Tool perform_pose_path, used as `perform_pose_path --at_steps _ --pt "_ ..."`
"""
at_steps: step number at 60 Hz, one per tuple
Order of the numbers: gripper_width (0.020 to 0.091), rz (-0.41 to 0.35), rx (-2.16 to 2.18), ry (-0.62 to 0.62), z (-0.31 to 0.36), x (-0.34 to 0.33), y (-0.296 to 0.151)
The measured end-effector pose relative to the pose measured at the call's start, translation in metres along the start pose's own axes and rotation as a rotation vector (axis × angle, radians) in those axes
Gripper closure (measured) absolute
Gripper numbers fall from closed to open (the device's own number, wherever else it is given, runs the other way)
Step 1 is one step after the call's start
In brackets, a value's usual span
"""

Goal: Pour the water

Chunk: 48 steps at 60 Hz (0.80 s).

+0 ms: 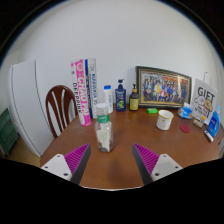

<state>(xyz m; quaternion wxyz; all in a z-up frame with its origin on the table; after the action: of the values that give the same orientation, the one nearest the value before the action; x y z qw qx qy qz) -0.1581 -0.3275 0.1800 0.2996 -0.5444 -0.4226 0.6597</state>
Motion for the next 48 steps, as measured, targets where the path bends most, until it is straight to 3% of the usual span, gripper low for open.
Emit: perform_pose_path --at_steps 24,28,36,48 --pt "0.0271 -0.088 -0.001 0.039 0.031 0.142 -0.004" --pt "0.0337 -0.078 0.006 0.045 0.03 0.157 0.003" --pt "0.0539 -0.077 0.003 0.056 0.027 0.173 0.013" --pt "0.0644 -0.101 -0.031 0.061 0.026 0.171 0.011"
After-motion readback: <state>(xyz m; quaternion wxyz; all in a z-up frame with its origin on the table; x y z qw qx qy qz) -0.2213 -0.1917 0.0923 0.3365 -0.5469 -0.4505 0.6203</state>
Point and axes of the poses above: the point between the fingertips, and its own axes, seen from behind it with the camera up: z to the left, y down, x forward, the way the camera looks, the point moved 8 cm from there along -x, backward, against the way the camera looks, and after that the axes turned 1 degree about -y, right-handed, at the moved point
